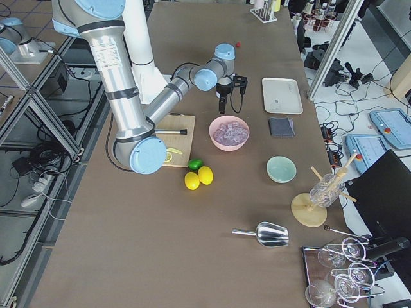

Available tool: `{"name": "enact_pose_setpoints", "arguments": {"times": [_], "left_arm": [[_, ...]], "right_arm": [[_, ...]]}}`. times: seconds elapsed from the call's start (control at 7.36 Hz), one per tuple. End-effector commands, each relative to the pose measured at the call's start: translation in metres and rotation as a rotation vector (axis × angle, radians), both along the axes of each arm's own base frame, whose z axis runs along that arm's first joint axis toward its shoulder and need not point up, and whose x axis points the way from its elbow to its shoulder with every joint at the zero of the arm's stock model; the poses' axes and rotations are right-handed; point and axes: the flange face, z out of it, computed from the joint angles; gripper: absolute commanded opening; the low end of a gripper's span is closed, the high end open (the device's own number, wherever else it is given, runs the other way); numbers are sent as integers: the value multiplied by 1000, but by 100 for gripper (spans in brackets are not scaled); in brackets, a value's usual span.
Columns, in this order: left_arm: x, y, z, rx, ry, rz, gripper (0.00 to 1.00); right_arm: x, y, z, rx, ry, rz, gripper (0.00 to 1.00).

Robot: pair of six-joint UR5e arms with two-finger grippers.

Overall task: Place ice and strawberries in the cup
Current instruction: 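Lower the right gripper into the pink bowl and grasp a third ice cube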

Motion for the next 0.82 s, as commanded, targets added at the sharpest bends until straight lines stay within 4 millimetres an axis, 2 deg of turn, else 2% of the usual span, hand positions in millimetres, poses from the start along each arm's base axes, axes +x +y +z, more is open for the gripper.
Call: {"name": "enact_pose_setpoints", "arguments": {"times": [0.0, 0.14, 0.27, 0.54, 0.68], "left_arm": [[0, 1, -5, 9, 1, 0, 97], [0, 1, -5, 11, 0, 0, 97], [0, 1, -5, 9, 0, 0, 97], [0, 1, -6, 21, 0, 1, 97], [-1, 1, -6, 26, 0, -1, 97]], "right_arm": [[23, -20, 18, 27, 32, -1, 89], [26, -40, 27, 46, 52, -8, 85], [23, -52, 27, 58, 58, -17, 84], [19, -55, 23, 94, 57, -52, 84], [18, -57, 29, 128, 70, -96, 84]]}}
